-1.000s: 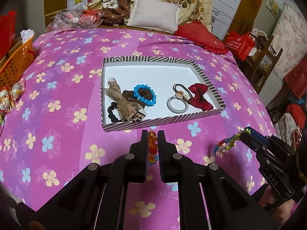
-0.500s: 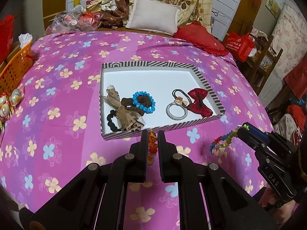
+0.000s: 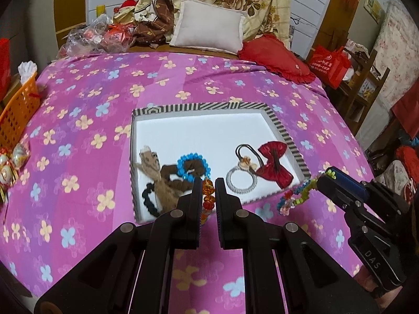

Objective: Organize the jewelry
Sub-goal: 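Carry the flower bracelet into the tray with the right tool while the left tool carries the orange bracelet, then open both tools over the tray and lift them away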

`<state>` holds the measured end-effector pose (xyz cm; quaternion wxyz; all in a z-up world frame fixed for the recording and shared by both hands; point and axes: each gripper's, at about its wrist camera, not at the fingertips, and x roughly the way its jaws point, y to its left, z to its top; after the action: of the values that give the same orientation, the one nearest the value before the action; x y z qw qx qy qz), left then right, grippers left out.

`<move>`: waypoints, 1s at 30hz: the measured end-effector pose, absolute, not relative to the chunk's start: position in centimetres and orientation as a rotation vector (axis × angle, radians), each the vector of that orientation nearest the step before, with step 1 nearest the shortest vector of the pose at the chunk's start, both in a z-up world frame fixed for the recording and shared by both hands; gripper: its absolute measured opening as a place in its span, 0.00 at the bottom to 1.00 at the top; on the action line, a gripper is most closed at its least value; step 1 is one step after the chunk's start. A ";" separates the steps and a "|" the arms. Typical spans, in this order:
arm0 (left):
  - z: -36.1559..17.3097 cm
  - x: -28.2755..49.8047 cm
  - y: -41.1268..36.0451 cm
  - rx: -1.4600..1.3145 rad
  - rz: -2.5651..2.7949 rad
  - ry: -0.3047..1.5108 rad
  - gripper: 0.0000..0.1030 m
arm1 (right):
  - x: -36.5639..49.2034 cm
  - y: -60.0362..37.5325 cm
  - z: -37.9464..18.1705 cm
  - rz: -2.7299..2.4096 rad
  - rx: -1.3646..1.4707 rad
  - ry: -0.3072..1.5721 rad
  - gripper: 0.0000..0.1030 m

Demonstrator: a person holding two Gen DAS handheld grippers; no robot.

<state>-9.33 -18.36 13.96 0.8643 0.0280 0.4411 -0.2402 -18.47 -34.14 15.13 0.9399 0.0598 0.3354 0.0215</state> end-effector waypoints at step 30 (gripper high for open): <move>4.7 -2.0 -18.8 0.037 -0.423 1.104 0.08 | -7.0 -35.2 4.9 0.061 0.220 0.891 0.16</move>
<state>-2.05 -18.85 4.71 0.8300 0.0173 0.5205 -0.1995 -7.01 -35.20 4.91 0.8962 0.1062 0.4298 0.0294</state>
